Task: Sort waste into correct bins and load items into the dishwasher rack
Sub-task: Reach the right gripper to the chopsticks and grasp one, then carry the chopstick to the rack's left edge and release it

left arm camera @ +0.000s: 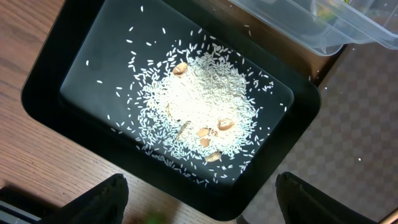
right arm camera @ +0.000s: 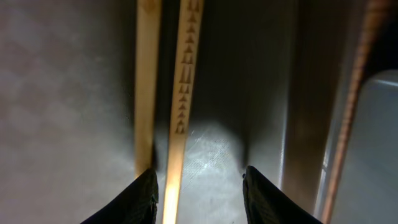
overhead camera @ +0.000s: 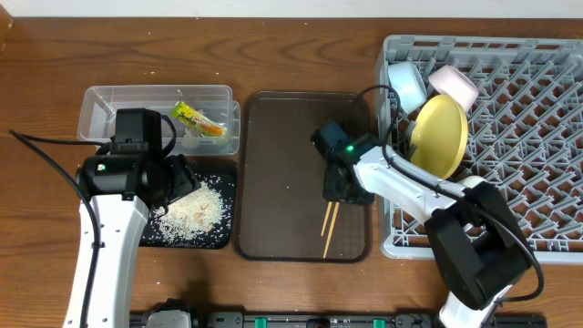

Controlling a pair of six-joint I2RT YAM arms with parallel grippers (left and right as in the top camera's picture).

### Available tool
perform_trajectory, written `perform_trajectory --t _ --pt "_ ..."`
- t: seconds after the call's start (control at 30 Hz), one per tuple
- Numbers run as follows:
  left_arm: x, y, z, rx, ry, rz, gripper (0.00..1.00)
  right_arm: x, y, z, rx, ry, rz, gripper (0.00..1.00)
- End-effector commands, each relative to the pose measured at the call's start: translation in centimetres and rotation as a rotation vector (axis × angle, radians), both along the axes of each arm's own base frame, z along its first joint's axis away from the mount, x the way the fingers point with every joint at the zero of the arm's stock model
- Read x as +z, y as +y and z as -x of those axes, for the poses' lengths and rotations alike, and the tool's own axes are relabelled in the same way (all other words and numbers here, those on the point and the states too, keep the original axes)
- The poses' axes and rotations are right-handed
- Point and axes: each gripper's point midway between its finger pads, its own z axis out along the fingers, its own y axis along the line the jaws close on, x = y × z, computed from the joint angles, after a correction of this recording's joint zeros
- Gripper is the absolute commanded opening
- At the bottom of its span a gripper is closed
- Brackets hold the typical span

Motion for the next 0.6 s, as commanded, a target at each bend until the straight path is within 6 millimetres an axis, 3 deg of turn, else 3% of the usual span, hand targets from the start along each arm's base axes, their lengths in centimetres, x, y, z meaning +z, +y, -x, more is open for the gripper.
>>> perform_trajectory --t 0.0,0.1,0.27,0.43,0.57 --pt "0.0 0.2 0.3 0.010 0.004 -0.004 0.79 -1.1 -0.3 0.6 -0.009 0.000 0.022 0.42" --pt "0.0 0.2 0.3 0.010 0.004 -0.004 0.79 -1.6 -0.2 0.7 -0.004 -0.007 0.016 0.40" --pt "0.0 0.2 0.3 0.010 0.004 -0.004 0.79 -2.0 0.4 0.8 0.013 -0.024 0.002 0.28" --pt "0.0 0.2 0.3 0.010 0.004 -0.004 0.79 -1.9 0.7 0.8 0.018 -0.030 -0.002 0.05" --pt "0.0 0.2 0.3 0.010 0.005 -0.004 0.79 -1.5 0.9 0.5 0.019 -0.037 -0.013 0.01"
